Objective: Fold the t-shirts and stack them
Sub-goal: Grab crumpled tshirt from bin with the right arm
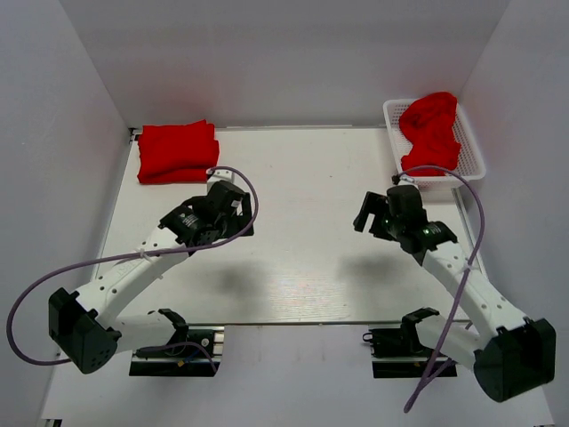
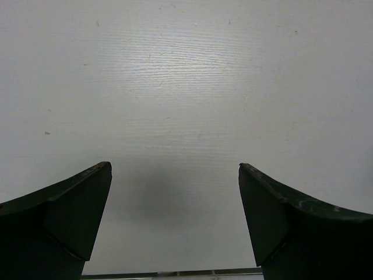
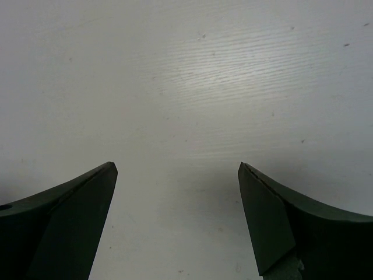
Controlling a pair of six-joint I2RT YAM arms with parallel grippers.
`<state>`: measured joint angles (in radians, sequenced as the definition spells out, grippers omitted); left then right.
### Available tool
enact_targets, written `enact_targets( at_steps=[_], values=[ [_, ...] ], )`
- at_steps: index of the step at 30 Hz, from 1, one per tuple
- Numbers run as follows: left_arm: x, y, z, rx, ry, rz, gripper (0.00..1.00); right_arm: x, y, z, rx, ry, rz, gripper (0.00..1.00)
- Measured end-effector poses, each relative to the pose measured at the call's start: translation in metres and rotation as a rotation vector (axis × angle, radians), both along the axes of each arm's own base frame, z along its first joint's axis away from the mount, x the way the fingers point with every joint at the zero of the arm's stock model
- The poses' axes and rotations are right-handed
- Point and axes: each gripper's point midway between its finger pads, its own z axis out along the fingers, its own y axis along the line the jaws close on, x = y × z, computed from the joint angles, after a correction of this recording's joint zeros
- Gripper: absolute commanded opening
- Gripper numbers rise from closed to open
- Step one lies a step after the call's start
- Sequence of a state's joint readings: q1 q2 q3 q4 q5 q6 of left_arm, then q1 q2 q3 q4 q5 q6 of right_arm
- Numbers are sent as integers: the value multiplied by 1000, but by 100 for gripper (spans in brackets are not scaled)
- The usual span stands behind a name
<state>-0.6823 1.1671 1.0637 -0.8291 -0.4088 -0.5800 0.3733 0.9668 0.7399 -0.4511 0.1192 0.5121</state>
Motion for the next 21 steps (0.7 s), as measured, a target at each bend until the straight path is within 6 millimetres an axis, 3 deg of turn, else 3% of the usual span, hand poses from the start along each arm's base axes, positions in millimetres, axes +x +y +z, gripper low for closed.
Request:
enact_targets(
  at_steps=[4,10,12,13,17,21],
  values=[
    [7,-6,-7,14,15,-21,100,35,-10,5,-91,28,-89,90],
    [32,-32,-6,17,15,-87,100,139,-29,49,-151,-16,-209,90],
    [44,-39,-5,23,9,-95,100,177,-49,66,-161,-40,-254,90],
    [49,-43,-4,26,6,-99,100,206,-65,80,-166,-65,-289,90],
    [68,-52,-4,44,2,-108,100,271,-110,98,-185,-114,-342,90],
    [81,-52,-5,56,-1,-105,100,325,-166,85,-225,-136,-379,90]
  ],
)
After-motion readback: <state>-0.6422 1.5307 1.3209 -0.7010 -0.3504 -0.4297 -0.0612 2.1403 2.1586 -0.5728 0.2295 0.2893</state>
